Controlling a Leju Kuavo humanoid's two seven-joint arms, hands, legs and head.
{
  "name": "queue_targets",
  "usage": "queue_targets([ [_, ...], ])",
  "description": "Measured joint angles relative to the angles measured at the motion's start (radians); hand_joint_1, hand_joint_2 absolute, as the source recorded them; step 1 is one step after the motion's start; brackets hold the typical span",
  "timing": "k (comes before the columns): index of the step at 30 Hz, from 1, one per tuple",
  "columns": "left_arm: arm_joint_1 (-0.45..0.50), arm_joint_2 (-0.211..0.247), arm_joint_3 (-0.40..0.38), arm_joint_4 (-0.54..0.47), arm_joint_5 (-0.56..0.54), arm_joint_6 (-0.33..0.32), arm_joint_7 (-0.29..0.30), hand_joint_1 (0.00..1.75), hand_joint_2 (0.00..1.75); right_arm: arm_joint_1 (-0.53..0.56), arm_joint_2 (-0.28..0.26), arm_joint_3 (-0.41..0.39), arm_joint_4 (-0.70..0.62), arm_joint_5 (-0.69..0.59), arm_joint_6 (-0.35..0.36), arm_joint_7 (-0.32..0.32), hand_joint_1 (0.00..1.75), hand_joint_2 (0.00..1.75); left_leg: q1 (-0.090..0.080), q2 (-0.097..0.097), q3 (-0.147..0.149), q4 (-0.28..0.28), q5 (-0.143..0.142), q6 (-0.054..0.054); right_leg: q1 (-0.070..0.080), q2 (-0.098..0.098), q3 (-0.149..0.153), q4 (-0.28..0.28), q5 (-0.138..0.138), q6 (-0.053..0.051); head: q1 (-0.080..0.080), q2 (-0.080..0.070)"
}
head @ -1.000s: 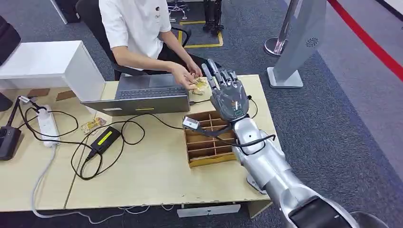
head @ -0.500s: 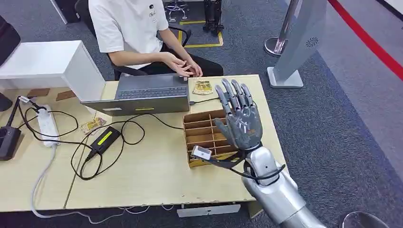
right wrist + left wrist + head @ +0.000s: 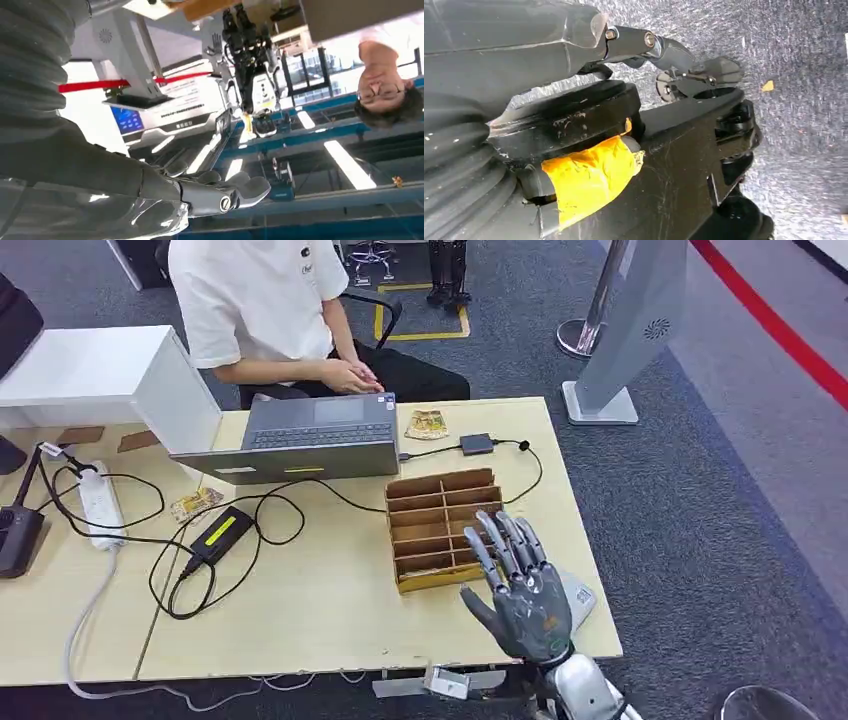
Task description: Pass the card to the sensor for recognition and then transmit it.
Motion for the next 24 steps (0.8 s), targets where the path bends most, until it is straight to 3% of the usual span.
queue_targets([
  [6, 0.003, 0.001, 0.017, 0.0, 0.015, -0.002, -0.009, 0.0, 1.75, 0.077, -0.005, 0.044, -0.024, -0.039, -0.002, -0.032, 0.0, 1.75, 0.0, 0.0, 0.0, 0.0, 0.0, 0.0, 0.0, 0.0, 0.0, 0.0, 0.0, 0.0, 0.0, 0.0],
  [14, 0.004, 0.005, 0.024, 0.0, 0.022, -0.016, -0.008, 0.0, 1.75, 0.083, 0.002, 0.077, 0.046, -0.134, -0.002, -0.115, 0.0, 1.75, 0.0, 0.0, 0.0, 0.0, 0.0, 0.0, 0.0, 0.0, 0.001, 0.0, 0.0, 0.0, 0.0, 0.0],
  [24, 0.0, 0.005, 0.025, 0.0, 0.009, -0.019, 0.015, 0.0, 1.75, -0.031, 0.116, 0.087, 0.254, -0.106, -0.002, -0.144, 0.0, 1.75, 0.0, 0.002, 0.001, 0.0, 0.0, -0.001, 0.0, 0.001, 0.001, 0.0, 0.0, -0.001, 0.0, 0.0],
])
